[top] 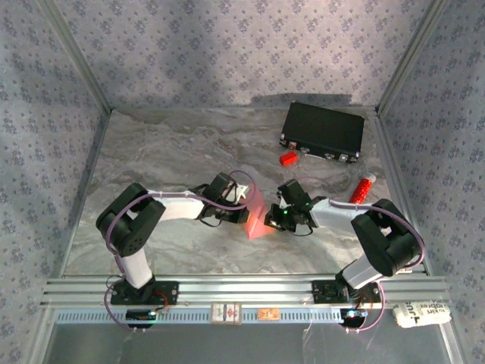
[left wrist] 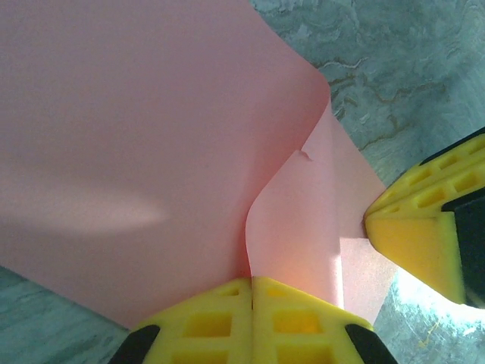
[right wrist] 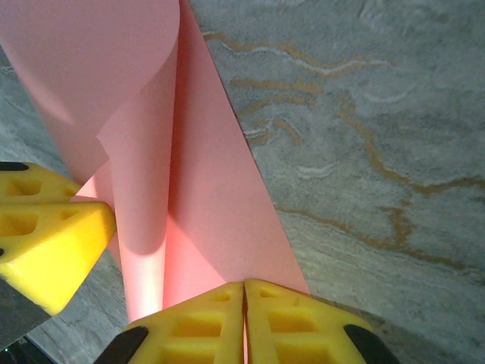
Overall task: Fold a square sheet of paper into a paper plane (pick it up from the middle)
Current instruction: Fold the triangle a second time at the center of the table.
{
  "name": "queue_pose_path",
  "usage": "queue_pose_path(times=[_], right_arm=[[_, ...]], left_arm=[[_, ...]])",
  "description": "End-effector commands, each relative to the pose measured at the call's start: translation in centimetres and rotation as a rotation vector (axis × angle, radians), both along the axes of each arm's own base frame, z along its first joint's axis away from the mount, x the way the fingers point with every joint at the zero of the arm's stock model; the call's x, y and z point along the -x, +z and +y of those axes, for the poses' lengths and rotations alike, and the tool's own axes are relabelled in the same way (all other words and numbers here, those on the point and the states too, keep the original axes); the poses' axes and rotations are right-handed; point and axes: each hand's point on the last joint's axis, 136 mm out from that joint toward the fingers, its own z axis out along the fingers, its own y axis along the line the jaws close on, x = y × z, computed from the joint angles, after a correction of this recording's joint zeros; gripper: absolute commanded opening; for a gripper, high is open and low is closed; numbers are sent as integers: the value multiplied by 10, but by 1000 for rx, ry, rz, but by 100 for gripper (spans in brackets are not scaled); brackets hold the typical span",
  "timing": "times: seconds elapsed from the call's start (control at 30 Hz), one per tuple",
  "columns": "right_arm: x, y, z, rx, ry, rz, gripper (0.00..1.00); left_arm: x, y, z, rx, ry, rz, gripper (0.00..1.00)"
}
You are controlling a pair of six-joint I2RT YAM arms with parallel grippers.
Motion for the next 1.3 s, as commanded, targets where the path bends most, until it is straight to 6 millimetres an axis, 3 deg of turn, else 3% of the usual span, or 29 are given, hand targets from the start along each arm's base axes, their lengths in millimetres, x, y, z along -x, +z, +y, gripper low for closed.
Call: queue_pose_path(times=[0.0, 1.27], right_arm=[[13, -22, -20, 113, -10, 58, 10], [13, -20, -21, 114, -11, 59, 10]], left_arm=[[-9, 13, 1, 3, 5, -41, 2], [-11, 12, 7, -26, 18, -68, 2]])
